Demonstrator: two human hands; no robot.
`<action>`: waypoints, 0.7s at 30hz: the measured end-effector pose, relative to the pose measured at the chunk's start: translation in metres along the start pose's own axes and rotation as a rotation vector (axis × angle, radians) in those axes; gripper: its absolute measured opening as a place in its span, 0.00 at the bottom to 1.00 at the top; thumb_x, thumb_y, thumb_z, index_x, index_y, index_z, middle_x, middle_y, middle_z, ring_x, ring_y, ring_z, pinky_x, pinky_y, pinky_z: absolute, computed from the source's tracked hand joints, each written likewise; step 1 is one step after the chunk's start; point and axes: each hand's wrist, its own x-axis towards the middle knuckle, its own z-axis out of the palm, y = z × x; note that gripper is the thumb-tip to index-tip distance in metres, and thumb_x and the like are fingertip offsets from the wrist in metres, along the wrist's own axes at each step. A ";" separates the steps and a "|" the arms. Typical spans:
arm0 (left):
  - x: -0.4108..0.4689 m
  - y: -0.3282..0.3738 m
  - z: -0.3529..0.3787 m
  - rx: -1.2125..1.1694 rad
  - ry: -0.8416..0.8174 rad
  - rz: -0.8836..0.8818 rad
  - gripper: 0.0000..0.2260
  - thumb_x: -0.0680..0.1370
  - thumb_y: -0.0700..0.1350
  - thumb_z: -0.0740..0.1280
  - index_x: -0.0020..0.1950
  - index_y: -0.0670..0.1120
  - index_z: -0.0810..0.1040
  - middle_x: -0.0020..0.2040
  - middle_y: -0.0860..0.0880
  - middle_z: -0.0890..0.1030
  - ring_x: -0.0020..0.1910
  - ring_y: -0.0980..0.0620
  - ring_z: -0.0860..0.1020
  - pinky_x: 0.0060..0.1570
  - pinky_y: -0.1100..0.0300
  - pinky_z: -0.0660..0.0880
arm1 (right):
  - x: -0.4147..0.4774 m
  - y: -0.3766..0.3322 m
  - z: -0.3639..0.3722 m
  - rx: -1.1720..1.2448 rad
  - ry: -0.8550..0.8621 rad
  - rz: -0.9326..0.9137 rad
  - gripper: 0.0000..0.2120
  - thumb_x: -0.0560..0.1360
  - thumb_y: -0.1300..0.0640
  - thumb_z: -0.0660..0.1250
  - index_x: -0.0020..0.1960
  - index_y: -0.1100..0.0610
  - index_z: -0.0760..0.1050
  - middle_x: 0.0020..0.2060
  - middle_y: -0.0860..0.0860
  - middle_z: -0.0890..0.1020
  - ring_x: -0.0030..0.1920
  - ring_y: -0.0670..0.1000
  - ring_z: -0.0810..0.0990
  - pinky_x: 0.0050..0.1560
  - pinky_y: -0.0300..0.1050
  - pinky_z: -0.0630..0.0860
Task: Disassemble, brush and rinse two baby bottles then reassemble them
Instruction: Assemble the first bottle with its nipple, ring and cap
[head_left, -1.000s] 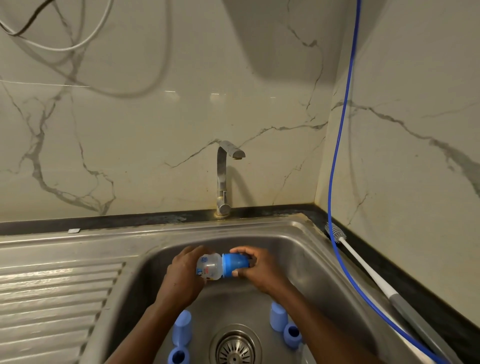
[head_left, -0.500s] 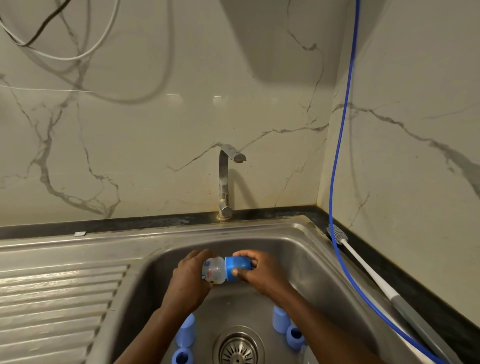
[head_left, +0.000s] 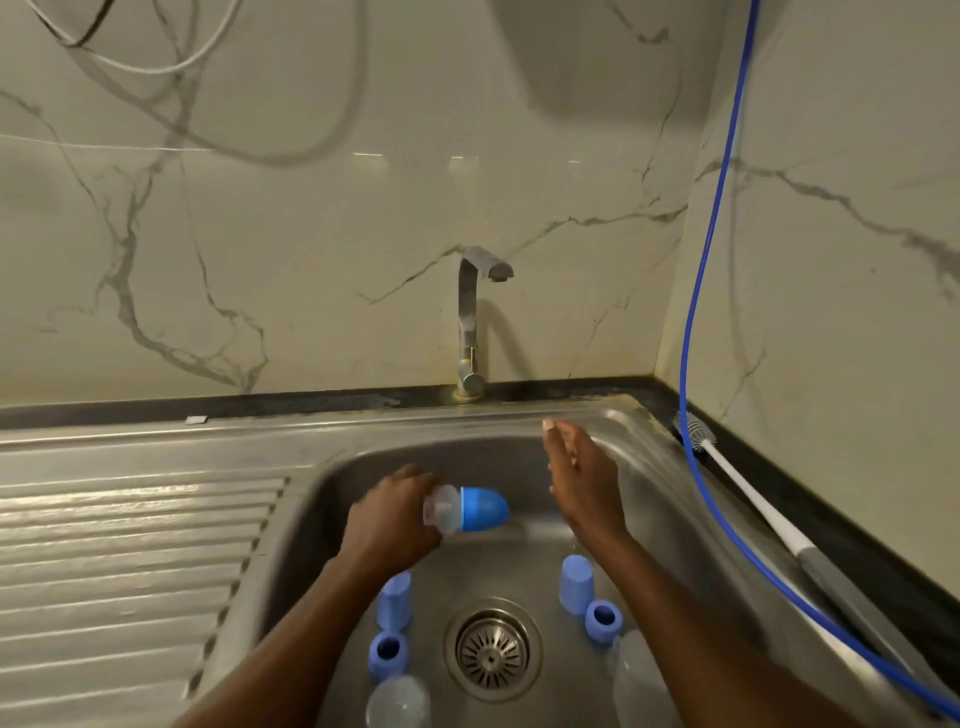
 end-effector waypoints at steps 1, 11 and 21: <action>0.002 -0.001 0.003 -0.054 0.026 -0.006 0.22 0.72 0.51 0.75 0.65 0.53 0.75 0.57 0.55 0.78 0.51 0.57 0.77 0.48 0.64 0.72 | -0.002 0.003 0.000 -0.013 0.000 0.003 0.18 0.80 0.41 0.58 0.61 0.51 0.76 0.47 0.45 0.80 0.50 0.48 0.79 0.48 0.40 0.75; 0.010 -0.020 -0.024 -0.452 0.064 -0.259 0.24 0.69 0.51 0.78 0.60 0.47 0.76 0.51 0.49 0.81 0.48 0.54 0.80 0.48 0.60 0.78 | 0.001 -0.016 0.042 -0.020 -0.195 -0.005 0.24 0.78 0.45 0.64 0.72 0.50 0.67 0.66 0.52 0.75 0.63 0.51 0.74 0.63 0.54 0.74; 0.020 -0.092 -0.126 -0.475 0.291 -0.439 0.27 0.71 0.43 0.77 0.67 0.45 0.71 0.55 0.48 0.80 0.49 0.52 0.79 0.53 0.55 0.77 | -0.002 -0.046 0.076 -0.082 -0.184 0.001 0.26 0.76 0.46 0.69 0.71 0.54 0.69 0.66 0.55 0.75 0.62 0.57 0.76 0.63 0.53 0.73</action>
